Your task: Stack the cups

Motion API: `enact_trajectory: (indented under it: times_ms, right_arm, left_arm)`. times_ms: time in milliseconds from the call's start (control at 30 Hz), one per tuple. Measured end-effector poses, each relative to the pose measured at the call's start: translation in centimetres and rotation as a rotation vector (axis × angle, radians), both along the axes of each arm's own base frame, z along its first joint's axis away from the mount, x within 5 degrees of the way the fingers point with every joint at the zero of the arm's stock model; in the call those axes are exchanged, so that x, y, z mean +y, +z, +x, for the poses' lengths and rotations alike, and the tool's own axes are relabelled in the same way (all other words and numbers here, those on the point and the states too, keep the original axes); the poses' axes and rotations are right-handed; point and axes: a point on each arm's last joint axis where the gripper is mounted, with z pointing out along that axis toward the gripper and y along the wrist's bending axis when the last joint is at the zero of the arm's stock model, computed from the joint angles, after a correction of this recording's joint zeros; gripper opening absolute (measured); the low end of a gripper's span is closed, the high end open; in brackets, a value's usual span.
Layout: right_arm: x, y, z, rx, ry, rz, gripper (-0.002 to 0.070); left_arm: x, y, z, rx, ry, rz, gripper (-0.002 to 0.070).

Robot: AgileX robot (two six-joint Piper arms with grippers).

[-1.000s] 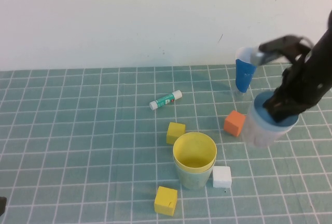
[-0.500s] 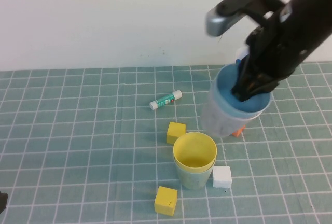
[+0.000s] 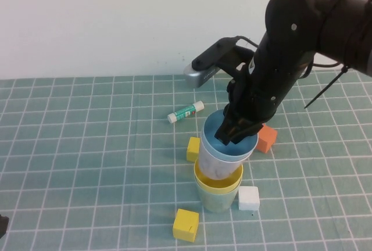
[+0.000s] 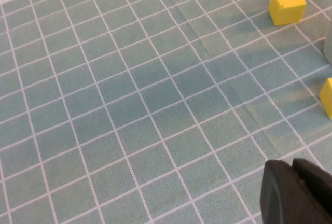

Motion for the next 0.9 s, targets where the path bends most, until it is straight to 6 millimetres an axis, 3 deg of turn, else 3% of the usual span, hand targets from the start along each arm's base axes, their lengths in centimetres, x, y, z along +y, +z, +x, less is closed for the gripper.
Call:
enact_trajectory:
  times_ms: [100,267,367,467,567,700,767,900]
  right_arm:
    - [0.3,-0.4,0.4,-0.011,-0.004,0.008,0.0075]
    - [0.4,-0.4,0.6,-0.021,-0.007,0.015,0.0218]
    - [0.2,0.1,0.6,-0.023,-0.008,-0.003,0.0258]
    - [-0.3,1.6,0.6,-0.059,-0.015,-0.028,0.0266]
    - [-1.2,4.7,-0.3,-0.148,-0.025,0.004,0.0266]
    - [-2.8,10.4,-3.6,-0.342,-0.019,0.135,0.0232]
    - [-3.4,12.2,-5.8,-0.409,0.001,0.187,0.0202]
    - [-4.2,12.3,-9.9,-0.477,0.056,0.255,0.0115]
  left_arm:
    - [0.0,0.0,0.0,0.0,0.0,0.001,-0.0003]
    - [0.0,0.0,0.0,-0.002,-0.004,0.006,-0.0003]
    - [0.0,0.0,0.0,-0.003,-0.005,0.007,-0.0003]
    - [0.0,0.0,0.0,-0.002,-0.006,0.01,-0.0003]
    - [0.1,-0.1,-0.1,0.01,-0.002,0.017,-0.0003]
    - [0.2,-0.2,-0.1,0.037,0.034,-0.015,-0.0003]
    - [0.2,-0.2,-0.1,0.045,0.05,-0.034,-0.0003]
    - [0.0,0.0,0.0,0.022,0.054,-0.076,-0.0003]
